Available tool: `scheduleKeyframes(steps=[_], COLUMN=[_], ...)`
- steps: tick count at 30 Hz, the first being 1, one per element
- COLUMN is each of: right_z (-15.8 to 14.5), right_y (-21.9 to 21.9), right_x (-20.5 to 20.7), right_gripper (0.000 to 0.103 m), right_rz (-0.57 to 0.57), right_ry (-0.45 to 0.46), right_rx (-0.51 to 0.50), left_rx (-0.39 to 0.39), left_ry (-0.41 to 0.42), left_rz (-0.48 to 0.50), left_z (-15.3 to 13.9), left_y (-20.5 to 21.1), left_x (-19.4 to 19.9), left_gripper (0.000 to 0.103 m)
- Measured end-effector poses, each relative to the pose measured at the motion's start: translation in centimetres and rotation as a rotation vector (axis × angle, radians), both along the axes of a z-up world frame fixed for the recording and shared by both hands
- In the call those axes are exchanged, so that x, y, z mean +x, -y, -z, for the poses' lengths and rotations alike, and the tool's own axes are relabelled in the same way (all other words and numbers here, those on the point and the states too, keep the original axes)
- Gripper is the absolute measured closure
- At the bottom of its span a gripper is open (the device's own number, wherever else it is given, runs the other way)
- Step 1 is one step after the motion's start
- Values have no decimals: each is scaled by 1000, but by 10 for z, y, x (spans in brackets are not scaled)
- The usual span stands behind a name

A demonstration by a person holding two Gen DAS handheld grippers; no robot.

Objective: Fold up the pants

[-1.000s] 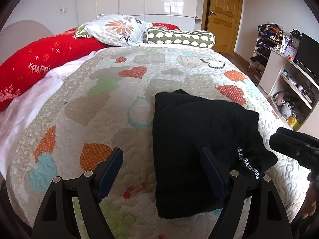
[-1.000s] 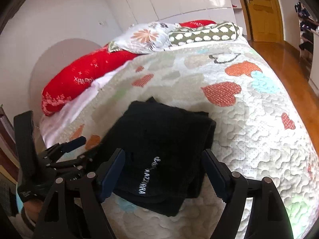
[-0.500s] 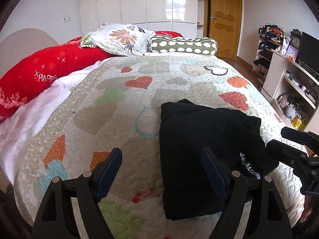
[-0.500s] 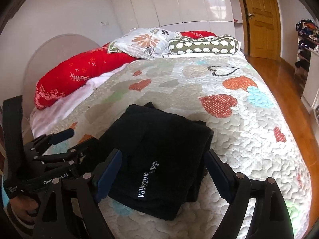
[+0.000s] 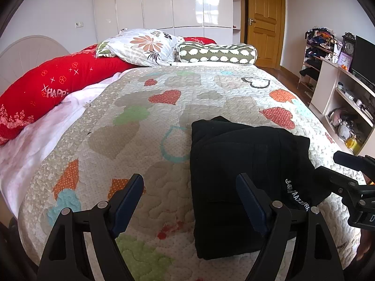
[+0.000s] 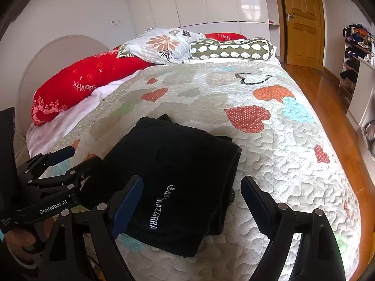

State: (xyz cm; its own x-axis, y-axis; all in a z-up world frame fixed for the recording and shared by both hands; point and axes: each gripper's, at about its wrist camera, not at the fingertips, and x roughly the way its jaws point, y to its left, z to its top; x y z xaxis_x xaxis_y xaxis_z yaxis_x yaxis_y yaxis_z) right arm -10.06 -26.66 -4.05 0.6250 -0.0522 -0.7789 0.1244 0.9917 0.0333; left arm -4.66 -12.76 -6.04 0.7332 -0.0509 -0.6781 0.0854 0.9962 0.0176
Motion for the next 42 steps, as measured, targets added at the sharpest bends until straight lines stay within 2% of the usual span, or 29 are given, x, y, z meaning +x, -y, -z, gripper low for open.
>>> scheduleKeyframes(steps=[12, 19, 23, 27, 34, 39, 41, 42], right_z=[12, 23, 34, 47, 59, 66, 68, 67], right_y=[8, 17, 28, 39, 46, 48, 45, 43], right_x=[5, 11, 16, 23, 36, 48, 52, 53], right_gripper=[17, 17, 17, 17, 16, 7, 8, 16], right_rz=[13, 28, 33, 32, -3, -18, -27, -39], right_ry=[-40, -64, -83, -107, -90, -49, -34, -28], right_rx=[15, 43, 99, 172, 260, 301, 291, 283], left_rx=[-1, -27, -91, -206, -311, -356, -403, -420], left_ry=[-15, -34, -65, -120, -188, -224, -247, -257], left_rz=[-3, -5, -10, 21, 59, 94, 120, 140], left_z=[5, 9, 13, 19, 37, 53, 59, 63], left_y=[-2, -9, -22, -38, -52, -51, -49, -47], left_x=[7, 15, 25, 42, 74, 92, 100, 103], left_gripper=[22, 22, 22, 22, 22, 18, 18, 18])
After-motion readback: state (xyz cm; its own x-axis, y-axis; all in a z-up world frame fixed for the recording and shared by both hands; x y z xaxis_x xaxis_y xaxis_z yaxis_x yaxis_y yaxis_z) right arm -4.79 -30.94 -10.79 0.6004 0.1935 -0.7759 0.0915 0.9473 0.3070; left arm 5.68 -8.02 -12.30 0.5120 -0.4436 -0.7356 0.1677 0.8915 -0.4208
